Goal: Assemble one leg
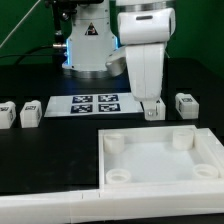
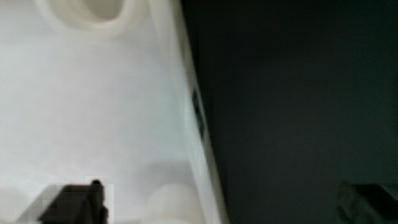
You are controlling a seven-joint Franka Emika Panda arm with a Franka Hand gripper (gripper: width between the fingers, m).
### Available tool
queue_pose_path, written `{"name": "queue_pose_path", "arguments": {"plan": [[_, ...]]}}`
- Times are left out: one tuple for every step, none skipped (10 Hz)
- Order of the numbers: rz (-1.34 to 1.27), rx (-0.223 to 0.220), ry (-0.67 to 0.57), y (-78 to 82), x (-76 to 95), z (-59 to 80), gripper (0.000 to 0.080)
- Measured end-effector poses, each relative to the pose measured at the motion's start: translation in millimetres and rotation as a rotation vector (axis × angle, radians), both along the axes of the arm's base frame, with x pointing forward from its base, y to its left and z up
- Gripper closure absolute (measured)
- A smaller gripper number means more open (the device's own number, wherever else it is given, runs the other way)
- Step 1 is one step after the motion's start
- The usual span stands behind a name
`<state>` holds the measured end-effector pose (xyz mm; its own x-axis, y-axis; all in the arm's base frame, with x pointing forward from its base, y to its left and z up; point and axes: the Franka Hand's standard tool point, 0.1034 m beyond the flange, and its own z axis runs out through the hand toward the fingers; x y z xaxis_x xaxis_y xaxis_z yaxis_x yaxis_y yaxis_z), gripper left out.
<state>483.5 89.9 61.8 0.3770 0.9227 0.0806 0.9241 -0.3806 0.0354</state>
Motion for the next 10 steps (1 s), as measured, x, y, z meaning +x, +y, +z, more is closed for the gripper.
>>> {"name": "queue_pose_path", "arguments": {"plan": [[-0.17,0.013,0.01,15.0,-2.3,3.0,0.0151],[-0.304,0.028,0.023,33.6,-6.3,2.9,0.0151],[-0.441,0.044,0.038,44.3,-8.8,2.4,0.0151],[-0.512,0.054,0.047,43.5,-8.7,2.2,0.0151],[-0.57,0.06,0.052,43.4,-8.7,2.1,0.0151],[-0.667,0.07,0.063,44.5,-9.0,2.1,0.0151],[-0.761,0.081,0.074,45.6,-9.3,2.0,0.0151],[-0.879,0.091,0.089,50.1,-10.7,1.9,0.0151],[-1.042,0.101,0.114,65.7,-16.4,1.0,0.0151],[-1.124,0.111,0.136,78.0,-19.7,0.8,0.0151]]}}
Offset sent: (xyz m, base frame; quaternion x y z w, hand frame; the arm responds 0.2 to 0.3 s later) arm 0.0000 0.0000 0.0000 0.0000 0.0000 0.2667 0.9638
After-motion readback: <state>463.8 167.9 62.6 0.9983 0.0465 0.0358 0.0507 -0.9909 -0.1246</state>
